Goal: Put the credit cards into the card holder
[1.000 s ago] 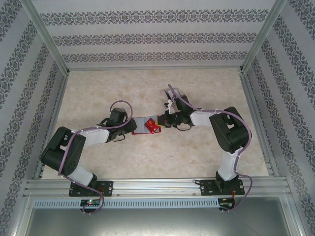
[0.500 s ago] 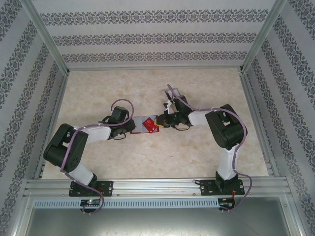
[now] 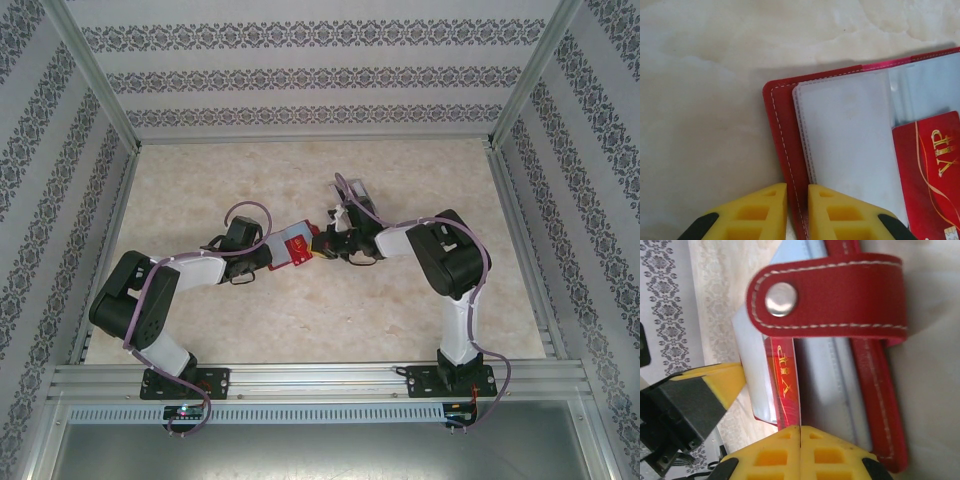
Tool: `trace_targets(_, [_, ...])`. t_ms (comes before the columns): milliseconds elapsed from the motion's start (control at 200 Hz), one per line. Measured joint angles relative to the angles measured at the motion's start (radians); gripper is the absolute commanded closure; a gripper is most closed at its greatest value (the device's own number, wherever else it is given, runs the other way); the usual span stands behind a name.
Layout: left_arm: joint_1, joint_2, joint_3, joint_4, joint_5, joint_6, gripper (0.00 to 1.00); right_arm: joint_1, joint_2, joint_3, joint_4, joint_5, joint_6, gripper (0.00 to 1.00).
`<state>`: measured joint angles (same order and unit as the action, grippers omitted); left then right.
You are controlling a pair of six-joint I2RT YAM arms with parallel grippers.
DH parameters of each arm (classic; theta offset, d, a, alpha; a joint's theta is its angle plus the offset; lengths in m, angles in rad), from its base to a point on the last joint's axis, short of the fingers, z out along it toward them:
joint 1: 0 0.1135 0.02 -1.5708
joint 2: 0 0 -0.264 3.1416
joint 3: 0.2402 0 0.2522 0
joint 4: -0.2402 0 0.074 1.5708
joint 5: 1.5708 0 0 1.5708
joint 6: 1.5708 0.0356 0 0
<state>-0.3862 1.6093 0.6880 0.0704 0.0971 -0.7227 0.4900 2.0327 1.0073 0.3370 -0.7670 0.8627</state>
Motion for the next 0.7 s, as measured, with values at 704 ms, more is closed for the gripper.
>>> trace_targets(704, [0.002, 0.000, 0.000, -0.008, -0.008, -0.023, 0.88, -0.010, 0.062, 0.102, -0.013, -0.013, -0.028, 1.00])
